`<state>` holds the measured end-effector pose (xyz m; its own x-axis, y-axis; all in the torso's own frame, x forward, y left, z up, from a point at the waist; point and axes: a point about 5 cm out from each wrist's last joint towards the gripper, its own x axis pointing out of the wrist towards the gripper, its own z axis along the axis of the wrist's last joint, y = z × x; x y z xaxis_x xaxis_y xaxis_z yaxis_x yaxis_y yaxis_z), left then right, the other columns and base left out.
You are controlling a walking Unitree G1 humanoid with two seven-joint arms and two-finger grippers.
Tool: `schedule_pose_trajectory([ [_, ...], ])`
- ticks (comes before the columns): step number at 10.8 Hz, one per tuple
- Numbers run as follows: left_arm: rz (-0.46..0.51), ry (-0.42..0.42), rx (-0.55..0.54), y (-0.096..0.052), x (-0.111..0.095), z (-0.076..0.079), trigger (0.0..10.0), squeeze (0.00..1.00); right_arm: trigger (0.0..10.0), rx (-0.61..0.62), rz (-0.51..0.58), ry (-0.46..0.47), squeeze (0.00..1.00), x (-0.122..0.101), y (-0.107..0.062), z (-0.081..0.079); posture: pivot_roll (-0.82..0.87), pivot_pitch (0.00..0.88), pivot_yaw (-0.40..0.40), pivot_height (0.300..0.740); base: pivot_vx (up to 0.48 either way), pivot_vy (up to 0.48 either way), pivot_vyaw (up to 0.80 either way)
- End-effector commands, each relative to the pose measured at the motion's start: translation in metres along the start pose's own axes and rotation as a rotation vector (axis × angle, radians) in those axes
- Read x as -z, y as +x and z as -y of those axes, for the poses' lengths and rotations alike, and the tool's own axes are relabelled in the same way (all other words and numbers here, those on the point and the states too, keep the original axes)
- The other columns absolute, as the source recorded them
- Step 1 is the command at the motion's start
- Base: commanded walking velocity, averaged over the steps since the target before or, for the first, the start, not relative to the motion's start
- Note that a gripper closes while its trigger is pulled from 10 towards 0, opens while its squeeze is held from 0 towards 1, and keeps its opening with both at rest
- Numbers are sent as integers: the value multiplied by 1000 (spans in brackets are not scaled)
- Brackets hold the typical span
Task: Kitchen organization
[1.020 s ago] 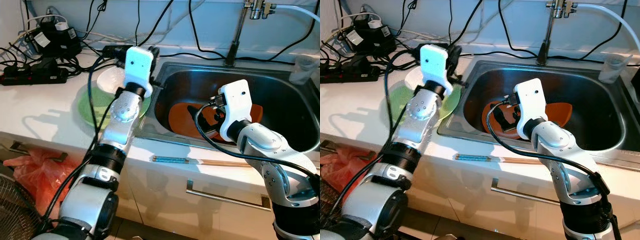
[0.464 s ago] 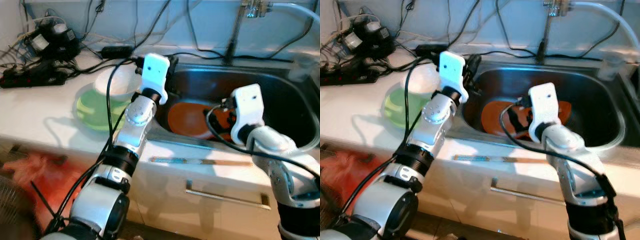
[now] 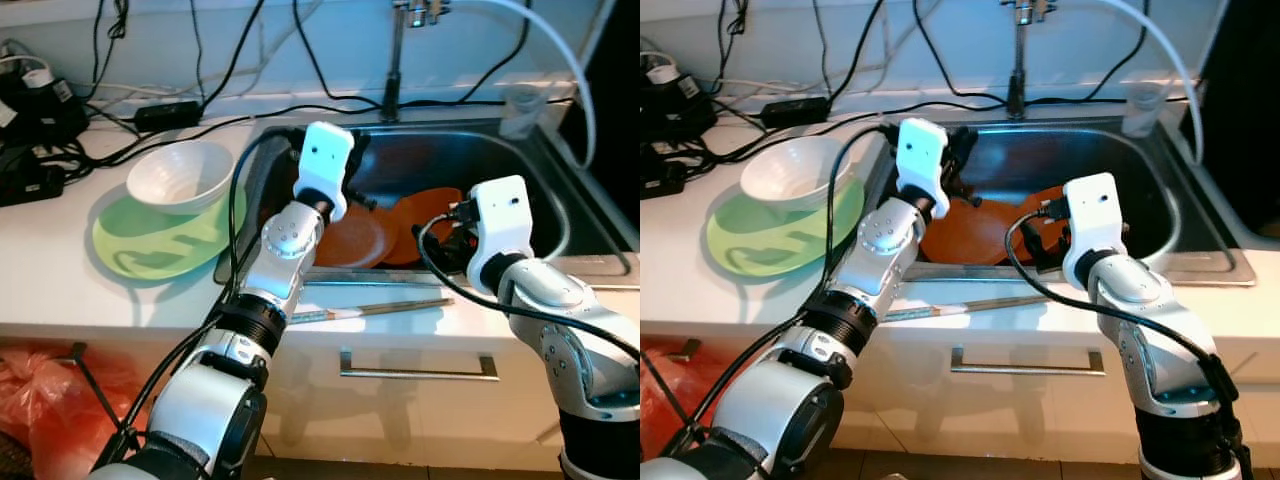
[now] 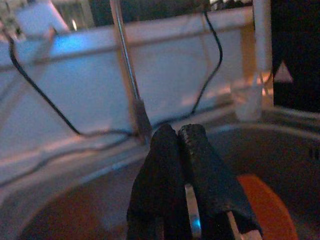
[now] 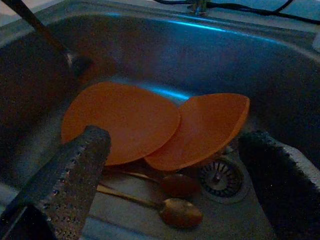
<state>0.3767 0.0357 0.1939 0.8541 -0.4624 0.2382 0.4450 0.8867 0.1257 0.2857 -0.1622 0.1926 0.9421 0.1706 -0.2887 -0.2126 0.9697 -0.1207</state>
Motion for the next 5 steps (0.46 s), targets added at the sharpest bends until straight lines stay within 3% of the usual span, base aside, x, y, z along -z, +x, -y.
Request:
schedule_pose_trajectory([
  [1, -34, -11, -8, 0, 5, -4, 4196, 0, 10000, -41, -7, 19, 0, 1, -3, -6, -192, 0, 108, 740, 0, 0, 0],
  [2, -97, -53, -16, -2, 17, -4, 7451, 0, 10000, -70, -16, 34, 0, 3, -5, -10, -200, 0, 106, 740, 0, 0, 0],
  [3, -126, -79, -21, -3, 22, -3, 7843, 0, 10000, -81, -17, 40, 0, 4, -6, -12, -202, 0, 106, 740, 0, 0, 0],
  [4, -170, -90, -17, -4, 30, 2, 10000, 0, 10000, -113, -21, 52, 0, 5, -8, -18, -208, 0, 104, 740, 0, 0, 0],
  [5, -185, -100, -14, -3, 32, 4, 10000, 0, 10000, -126, -20, 52, 0, 4, -9, -21, -209, 1, 105, 740, 0, 0, 0],
])
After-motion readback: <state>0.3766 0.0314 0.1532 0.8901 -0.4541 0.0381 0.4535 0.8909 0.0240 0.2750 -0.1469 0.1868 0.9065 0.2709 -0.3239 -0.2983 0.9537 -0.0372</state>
